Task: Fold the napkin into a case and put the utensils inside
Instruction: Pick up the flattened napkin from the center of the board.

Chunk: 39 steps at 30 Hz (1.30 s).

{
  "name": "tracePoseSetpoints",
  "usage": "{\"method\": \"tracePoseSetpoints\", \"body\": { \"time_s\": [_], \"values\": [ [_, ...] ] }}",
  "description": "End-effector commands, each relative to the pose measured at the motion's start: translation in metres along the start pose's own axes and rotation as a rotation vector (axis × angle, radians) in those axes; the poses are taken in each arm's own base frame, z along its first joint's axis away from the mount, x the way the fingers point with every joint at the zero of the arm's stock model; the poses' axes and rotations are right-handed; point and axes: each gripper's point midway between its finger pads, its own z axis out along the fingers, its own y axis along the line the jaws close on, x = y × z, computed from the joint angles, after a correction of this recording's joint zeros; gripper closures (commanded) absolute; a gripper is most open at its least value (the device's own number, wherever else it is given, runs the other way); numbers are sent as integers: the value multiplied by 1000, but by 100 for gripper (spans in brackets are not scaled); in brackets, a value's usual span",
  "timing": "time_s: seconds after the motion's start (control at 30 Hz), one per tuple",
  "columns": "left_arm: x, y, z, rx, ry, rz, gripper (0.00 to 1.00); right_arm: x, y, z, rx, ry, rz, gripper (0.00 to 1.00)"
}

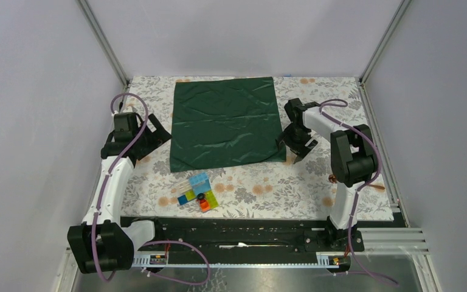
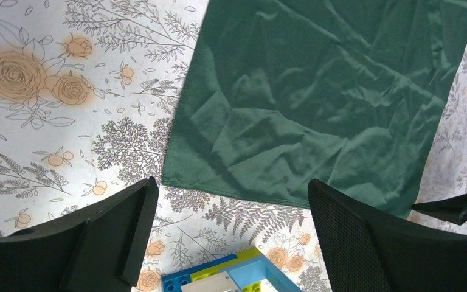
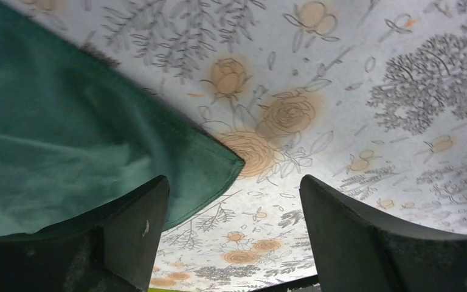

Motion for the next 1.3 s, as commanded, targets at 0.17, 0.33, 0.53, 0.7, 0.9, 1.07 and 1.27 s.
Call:
{"method": "tracePoseSetpoints", "body": {
  "time_s": [0.17,0.33,0.53,0.7,0.9,1.07,1.27],
  "values": [
    [-12,-16,-4,23,-97,139,1,1,-11,-6,143,-56,91,28],
    [-6,-18,-3,18,-95,157,2,3,-5,-1,149,-55,85,32],
    [-7,-21,-4,21,-103,168,2,2,2,6,162,-61,81,34],
    [-5,-22,-5,23,-102,175,1,2,0,13,184,-61,86,37],
    [-3,-26,-6,32,-98,185,1,4,-3,20,188,-72,100,43],
    [-5,-23,-6,12,-112,187,1,6,-11,34,185,-102,124,48],
    [-4,-22,-6,4,-111,184,2,11,-16,50,159,-128,154,57]
  ]
}}
